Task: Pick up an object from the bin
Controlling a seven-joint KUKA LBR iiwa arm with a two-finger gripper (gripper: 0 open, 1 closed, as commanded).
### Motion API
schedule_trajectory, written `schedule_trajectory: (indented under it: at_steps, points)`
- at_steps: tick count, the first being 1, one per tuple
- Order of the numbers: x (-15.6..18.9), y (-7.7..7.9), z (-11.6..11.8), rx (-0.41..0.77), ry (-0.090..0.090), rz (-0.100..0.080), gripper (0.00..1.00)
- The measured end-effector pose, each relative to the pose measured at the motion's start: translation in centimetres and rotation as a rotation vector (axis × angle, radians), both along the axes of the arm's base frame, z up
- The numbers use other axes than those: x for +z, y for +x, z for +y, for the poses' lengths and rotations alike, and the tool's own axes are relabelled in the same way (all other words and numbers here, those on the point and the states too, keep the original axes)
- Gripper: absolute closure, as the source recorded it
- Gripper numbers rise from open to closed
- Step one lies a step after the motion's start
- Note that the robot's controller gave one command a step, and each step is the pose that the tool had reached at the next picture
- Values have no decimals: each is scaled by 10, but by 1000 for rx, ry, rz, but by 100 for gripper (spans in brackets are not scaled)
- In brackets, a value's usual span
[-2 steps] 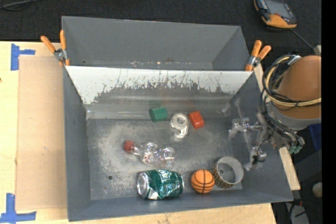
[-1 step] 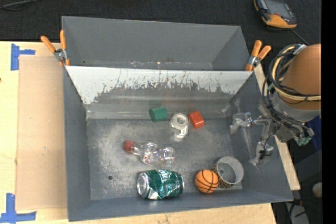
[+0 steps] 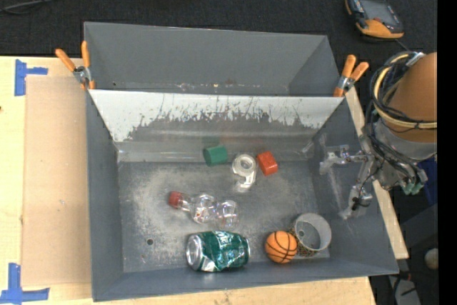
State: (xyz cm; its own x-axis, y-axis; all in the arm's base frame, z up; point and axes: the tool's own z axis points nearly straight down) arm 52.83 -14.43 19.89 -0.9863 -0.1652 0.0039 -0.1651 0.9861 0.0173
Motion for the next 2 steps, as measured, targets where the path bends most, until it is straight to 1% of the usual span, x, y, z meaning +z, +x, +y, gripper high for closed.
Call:
schedule_trajectory:
  at_steps: [1,2]
  points:
    - [18,20,-2,-116,-1,1,0]
    - [69,3,-6,271,4,-2,0]
